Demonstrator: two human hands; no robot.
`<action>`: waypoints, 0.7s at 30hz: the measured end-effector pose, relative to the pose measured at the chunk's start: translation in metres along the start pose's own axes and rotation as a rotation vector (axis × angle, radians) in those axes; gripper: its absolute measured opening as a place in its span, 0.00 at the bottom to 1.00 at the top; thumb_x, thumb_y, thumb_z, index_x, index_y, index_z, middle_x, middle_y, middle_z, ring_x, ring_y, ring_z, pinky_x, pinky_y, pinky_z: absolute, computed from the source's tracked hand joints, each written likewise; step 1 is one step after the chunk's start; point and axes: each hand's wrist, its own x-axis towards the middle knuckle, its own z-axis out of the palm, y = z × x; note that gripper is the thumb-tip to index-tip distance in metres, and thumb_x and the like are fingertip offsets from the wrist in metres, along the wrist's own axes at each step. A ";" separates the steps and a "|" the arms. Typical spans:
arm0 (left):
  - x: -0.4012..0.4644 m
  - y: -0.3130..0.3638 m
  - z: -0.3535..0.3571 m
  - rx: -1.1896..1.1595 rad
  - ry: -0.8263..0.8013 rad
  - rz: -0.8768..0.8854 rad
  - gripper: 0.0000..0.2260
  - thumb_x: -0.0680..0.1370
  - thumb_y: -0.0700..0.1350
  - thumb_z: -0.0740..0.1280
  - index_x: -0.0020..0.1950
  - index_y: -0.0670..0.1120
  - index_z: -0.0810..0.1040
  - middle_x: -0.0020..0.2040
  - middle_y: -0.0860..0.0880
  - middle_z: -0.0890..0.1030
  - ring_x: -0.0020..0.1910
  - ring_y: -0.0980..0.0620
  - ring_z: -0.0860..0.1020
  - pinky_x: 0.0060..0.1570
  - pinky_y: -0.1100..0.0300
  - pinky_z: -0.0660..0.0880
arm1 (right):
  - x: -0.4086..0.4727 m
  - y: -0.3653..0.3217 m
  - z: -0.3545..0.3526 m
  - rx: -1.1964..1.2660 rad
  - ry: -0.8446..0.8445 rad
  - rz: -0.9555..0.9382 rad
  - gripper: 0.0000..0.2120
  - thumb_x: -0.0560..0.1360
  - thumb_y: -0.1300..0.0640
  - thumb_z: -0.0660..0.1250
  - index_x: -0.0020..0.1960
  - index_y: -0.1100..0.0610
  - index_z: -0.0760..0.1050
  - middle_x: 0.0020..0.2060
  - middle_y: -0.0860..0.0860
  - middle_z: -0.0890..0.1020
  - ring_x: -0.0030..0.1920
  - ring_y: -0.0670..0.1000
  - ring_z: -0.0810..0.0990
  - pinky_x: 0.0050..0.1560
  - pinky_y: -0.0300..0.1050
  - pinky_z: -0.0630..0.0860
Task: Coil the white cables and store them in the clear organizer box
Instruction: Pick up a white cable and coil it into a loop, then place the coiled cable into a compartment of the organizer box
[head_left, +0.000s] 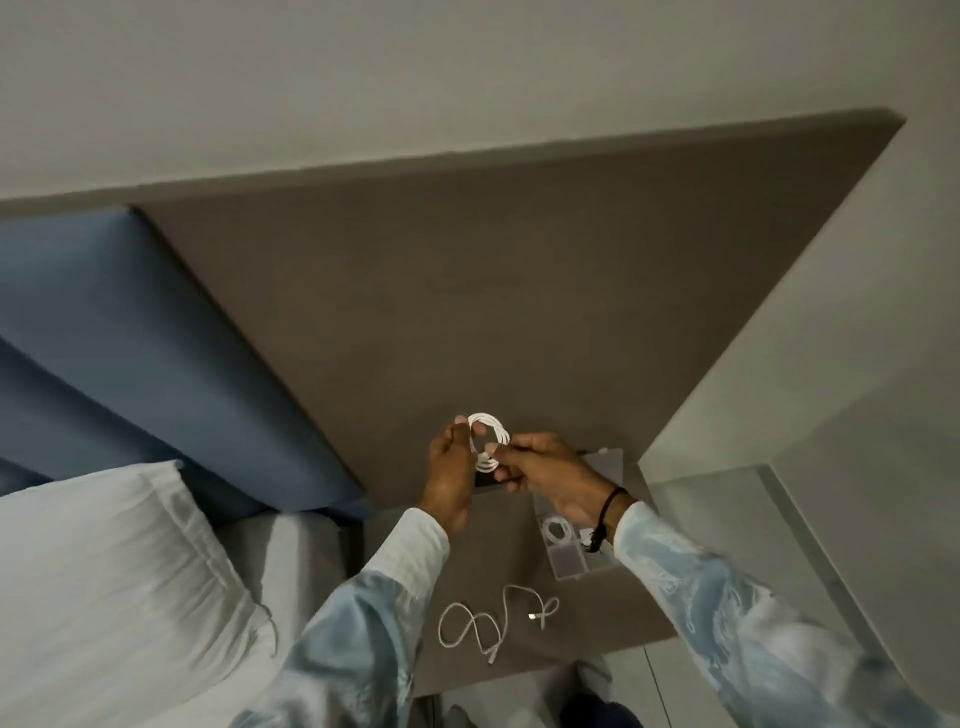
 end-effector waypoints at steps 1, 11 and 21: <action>0.008 -0.015 0.011 0.006 -0.005 -0.020 0.15 0.86 0.48 0.57 0.57 0.38 0.77 0.53 0.40 0.82 0.51 0.44 0.80 0.47 0.56 0.77 | 0.008 0.011 -0.015 -0.016 0.015 0.032 0.14 0.78 0.57 0.71 0.58 0.66 0.82 0.41 0.54 0.83 0.39 0.46 0.79 0.41 0.38 0.77; 0.117 -0.239 0.076 0.305 -0.051 -0.227 0.06 0.79 0.29 0.65 0.49 0.39 0.76 0.50 0.36 0.80 0.43 0.42 0.79 0.49 0.49 0.81 | 0.126 0.215 -0.152 0.028 0.346 0.389 0.09 0.70 0.67 0.77 0.42 0.62 0.77 0.33 0.59 0.81 0.29 0.52 0.80 0.33 0.41 0.82; 0.168 -0.432 0.075 0.939 0.087 0.014 0.09 0.77 0.36 0.68 0.51 0.42 0.87 0.48 0.44 0.87 0.44 0.49 0.82 0.43 0.74 0.70 | 0.196 0.400 -0.192 -0.285 0.302 0.439 0.05 0.71 0.67 0.74 0.45 0.69 0.84 0.40 0.64 0.87 0.38 0.59 0.88 0.40 0.50 0.86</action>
